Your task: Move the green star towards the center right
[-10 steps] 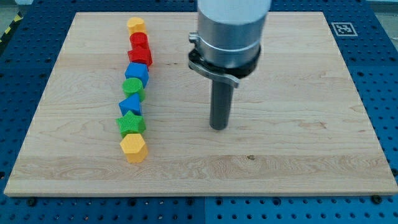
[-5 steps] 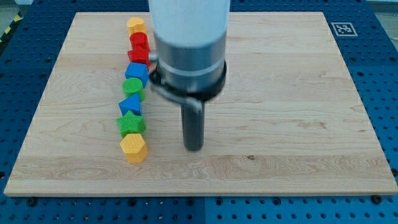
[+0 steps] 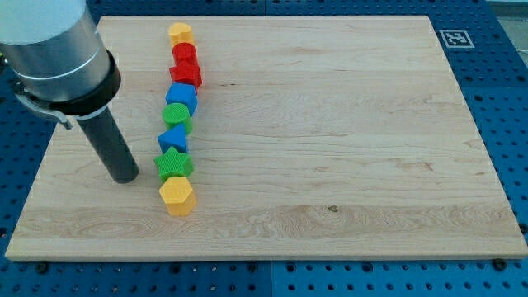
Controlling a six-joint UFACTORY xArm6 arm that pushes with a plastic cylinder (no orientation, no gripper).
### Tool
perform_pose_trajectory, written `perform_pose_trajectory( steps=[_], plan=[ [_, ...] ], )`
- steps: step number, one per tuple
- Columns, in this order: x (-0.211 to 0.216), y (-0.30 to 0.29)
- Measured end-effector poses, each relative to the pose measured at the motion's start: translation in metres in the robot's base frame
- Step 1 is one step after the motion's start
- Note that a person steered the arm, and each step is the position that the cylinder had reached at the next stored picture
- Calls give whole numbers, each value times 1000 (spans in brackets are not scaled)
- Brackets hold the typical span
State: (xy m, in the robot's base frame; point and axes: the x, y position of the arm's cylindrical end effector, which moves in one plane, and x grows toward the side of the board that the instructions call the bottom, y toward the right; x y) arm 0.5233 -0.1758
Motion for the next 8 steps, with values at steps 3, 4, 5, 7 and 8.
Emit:
perform_pose_trajectory(
  steps=[3,4,5,7,8],
  plan=[
    [1,137],
    [1,180],
    [1,226],
    [0,322],
    [-35,348]
  ],
)
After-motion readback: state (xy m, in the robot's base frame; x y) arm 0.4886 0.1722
